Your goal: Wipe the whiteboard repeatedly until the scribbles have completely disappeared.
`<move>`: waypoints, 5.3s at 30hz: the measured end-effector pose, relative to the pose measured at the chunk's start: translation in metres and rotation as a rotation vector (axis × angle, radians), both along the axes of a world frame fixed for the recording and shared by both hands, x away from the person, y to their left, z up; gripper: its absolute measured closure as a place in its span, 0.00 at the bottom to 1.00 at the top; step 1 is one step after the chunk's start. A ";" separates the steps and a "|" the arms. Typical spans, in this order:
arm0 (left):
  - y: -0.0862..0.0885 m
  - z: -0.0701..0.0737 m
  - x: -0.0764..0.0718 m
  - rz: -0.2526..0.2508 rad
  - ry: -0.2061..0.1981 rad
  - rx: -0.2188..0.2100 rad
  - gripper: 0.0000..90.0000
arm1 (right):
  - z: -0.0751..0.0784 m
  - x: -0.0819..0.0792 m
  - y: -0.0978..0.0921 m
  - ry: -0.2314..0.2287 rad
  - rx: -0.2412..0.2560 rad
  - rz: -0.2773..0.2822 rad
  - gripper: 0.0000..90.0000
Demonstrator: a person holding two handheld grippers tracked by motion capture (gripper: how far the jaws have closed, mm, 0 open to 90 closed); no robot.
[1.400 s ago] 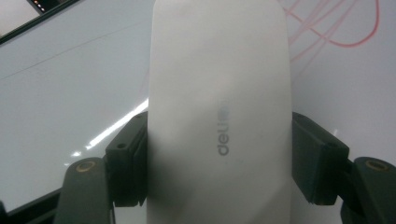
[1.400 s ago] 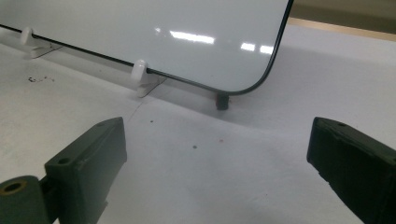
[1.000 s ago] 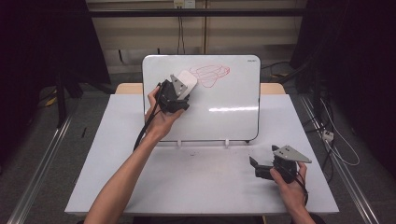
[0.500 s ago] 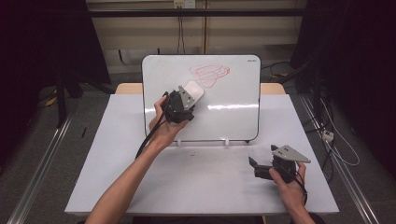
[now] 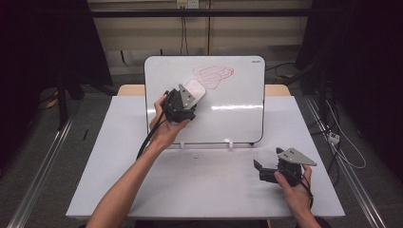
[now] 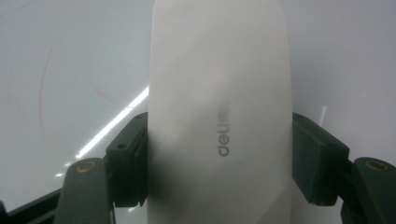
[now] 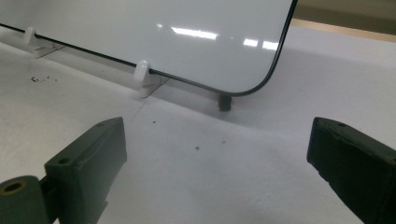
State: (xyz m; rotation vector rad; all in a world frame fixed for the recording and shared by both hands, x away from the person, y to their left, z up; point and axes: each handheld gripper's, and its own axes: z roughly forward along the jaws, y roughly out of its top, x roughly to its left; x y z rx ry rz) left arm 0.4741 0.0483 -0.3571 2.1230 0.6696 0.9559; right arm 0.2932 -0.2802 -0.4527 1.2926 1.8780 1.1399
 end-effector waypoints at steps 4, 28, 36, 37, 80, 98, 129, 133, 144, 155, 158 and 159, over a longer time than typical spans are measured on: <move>0.005 0.005 0.005 0.010 0.000 -0.016 0.34 | 0.000 0.000 0.000 0.000 0.001 -0.001 0.06; 0.042 0.044 0.041 0.095 0.010 -0.080 0.34 | 0.000 -0.001 0.000 -0.003 -0.001 0.000 0.06; 0.034 0.052 0.046 0.143 0.003 -0.104 0.34 | 0.000 0.000 0.000 -0.003 -0.001 0.002 0.06; 0.033 0.052 0.046 0.145 0.002 -0.105 0.34 | 0.000 0.000 0.000 -0.002 -0.001 0.002 0.06; -0.038 0.025 0.021 0.042 -0.011 0.039 0.34 | 0.000 0.001 0.003 -0.001 0.003 0.012 0.06; -0.070 -0.005 -0.010 -0.031 -0.036 0.142 0.34 | 0.000 0.001 0.003 -0.003 0.000 0.016 0.06; 0.051 0.023 0.025 0.170 0.040 -0.135 0.34 | 0.000 -0.001 0.001 -0.002 0.001 0.006 0.06; 0.053 0.027 0.027 0.184 0.058 -0.140 0.34 | 0.000 0.000 0.001 -0.001 0.001 0.003 0.06; 0.044 0.034 0.032 0.214 0.060 -0.138 0.34 | 0.000 0.000 0.002 -0.002 0.001 0.008 0.06; 0.024 0.041 0.038 0.214 0.042 -0.118 0.34 | 0.000 0.001 0.002 -0.003 0.001 0.012 0.06; 0.018 0.043 0.038 0.215 0.035 -0.110 0.34 | 0.000 0.001 0.002 -0.003 0.002 0.011 0.06; 0.017 0.044 0.039 0.215 0.037 -0.106 0.34 | 0.000 0.001 0.002 -0.004 0.003 0.012 0.06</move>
